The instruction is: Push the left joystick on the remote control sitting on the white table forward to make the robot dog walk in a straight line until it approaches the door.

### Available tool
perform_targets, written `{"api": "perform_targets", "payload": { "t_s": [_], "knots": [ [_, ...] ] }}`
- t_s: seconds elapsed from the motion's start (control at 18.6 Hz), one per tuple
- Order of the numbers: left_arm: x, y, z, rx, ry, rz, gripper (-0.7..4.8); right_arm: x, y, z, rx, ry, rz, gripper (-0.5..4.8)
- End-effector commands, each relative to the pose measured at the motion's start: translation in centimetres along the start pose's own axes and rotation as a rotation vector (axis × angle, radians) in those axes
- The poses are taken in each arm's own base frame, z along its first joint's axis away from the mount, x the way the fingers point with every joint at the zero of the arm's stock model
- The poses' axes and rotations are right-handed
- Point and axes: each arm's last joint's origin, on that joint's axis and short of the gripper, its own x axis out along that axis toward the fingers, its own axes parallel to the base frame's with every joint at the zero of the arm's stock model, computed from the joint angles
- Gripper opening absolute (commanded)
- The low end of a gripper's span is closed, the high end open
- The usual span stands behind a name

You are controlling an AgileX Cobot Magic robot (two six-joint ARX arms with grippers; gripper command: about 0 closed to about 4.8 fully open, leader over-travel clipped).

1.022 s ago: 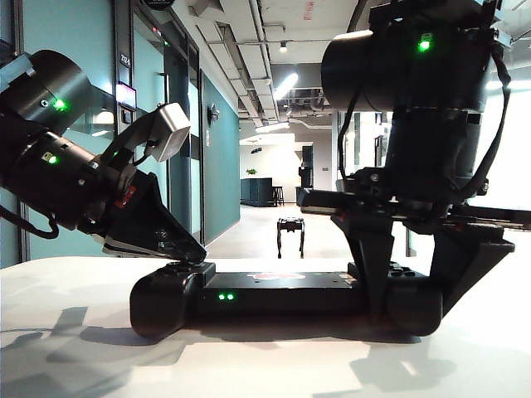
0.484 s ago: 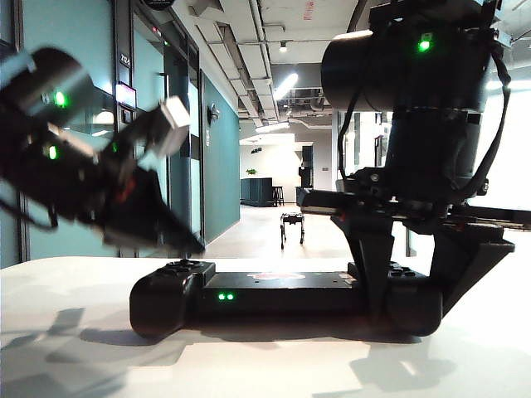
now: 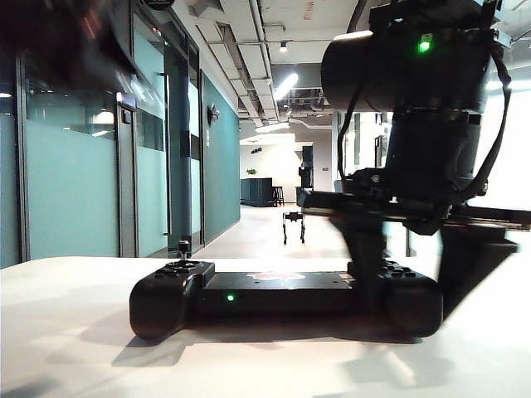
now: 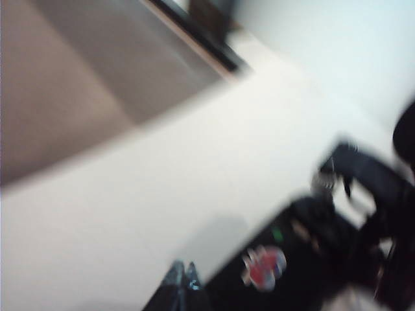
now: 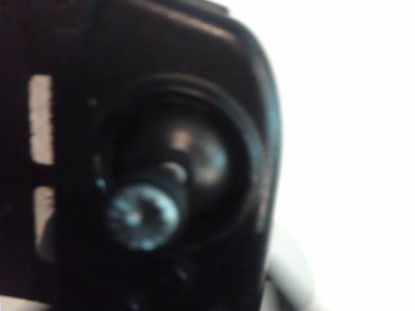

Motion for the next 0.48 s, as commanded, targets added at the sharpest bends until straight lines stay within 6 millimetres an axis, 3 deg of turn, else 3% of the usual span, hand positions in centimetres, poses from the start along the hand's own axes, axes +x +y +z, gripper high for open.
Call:
{"api": "perform_targets", "payload": {
  "t_s": [0.05, 0.11, 0.32, 0.43, 0.48],
  "knots": [
    [-3.0, -1.1, 1.3, 0.017, -0.088, 0.072, -0.06, -0.2, 0.1, 0.0, -0.009, -0.011, 0.0, 4.0],
    [-4.5, -1.7, 1.5, 0.028, -0.12, 0.1, -0.06, -0.4, 0.0, 0.0, -0.013, -0.003, -0.005, 4.0],
    [-7.2, -2.8, 1.4, 0.042, -0.157, 0.1, -0.06, -2.4, 0.3, 0.8, -0.06, -0.02, -0.059, 4.0],
    [-8.2, -3.2, 1.1, 0.041, -0.158, 0.119, -0.06, -4.4, 0.3, 0.9, -0.061, -0.063, -0.033, 3.99],
    [-9.0, -3.5, 0.7, 0.035, -0.147, 0.147, -0.05, -6.5, 0.0, 0.5, -0.055, -0.122, 0.006, 3.98]
  ]
}}
